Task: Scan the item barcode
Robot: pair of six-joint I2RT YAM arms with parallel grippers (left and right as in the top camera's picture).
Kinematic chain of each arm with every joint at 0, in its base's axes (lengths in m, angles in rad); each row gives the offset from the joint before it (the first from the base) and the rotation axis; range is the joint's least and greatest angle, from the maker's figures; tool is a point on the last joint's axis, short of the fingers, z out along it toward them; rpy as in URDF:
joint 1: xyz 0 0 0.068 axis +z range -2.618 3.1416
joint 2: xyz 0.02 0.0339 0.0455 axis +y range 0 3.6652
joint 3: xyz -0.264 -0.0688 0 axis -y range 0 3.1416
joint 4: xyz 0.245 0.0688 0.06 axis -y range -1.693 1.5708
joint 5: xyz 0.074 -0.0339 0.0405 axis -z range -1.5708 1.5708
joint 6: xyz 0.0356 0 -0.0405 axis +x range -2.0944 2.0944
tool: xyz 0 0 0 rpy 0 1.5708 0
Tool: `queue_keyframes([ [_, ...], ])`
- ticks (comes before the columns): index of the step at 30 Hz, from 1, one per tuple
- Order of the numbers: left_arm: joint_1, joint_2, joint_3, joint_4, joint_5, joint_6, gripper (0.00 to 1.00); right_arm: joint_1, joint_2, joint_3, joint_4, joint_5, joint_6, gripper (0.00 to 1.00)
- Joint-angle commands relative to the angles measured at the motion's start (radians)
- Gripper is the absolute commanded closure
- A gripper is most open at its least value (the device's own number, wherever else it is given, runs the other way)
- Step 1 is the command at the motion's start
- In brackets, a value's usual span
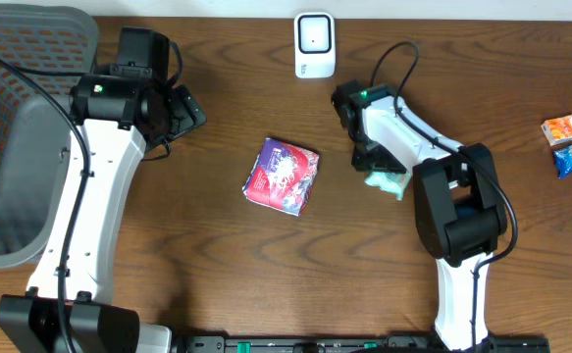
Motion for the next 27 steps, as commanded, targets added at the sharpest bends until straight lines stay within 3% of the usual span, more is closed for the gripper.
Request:
queue_keyframes([
  [1, 0.003, -0.001, 0.003, -0.006, -0.013, -0.009, 0.02, 0.0, 0.003, -0.045, 0.015, 0.042, 0.055, 0.62],
  [4, 0.003, -0.001, 0.003, -0.006, -0.013, -0.008, 0.02, 0.0, 0.003, -0.044, -0.002, 0.035, 0.055, 0.67],
  [9, 0.003, -0.001, 0.003, -0.006, -0.013, -0.008, 0.02, 0.0, 0.003, -0.014, -0.043, -0.011, 0.053, 0.97],
  [10, 0.003, -0.001, 0.003, -0.006, -0.013, -0.008, 0.02, 0.0, 0.003, -0.001, -0.055, -0.031, 0.05, 0.99],
  [14, 0.003, -0.001, 0.003, -0.006, -0.013, -0.008, 0.02, 0.0, 0.003, 0.093, -0.113, -0.091, 0.032, 0.99],
  [17, 0.003, -0.001, 0.004, -0.006, -0.013, -0.008, 0.02, 0.0, 0.003, 0.182, -0.15, -0.164, -0.134, 0.99],
  [22, 0.003, -0.001, 0.003, -0.006, -0.013, -0.008, 0.02, -0.003, 0.003, 0.332, -0.216, -0.582, -0.475, 0.99],
  [27, 0.003, -0.001, 0.003, -0.006, -0.013, -0.008, 0.02, -0.029, 0.003, 0.366, -0.215, -0.917, -0.659, 0.99],
])
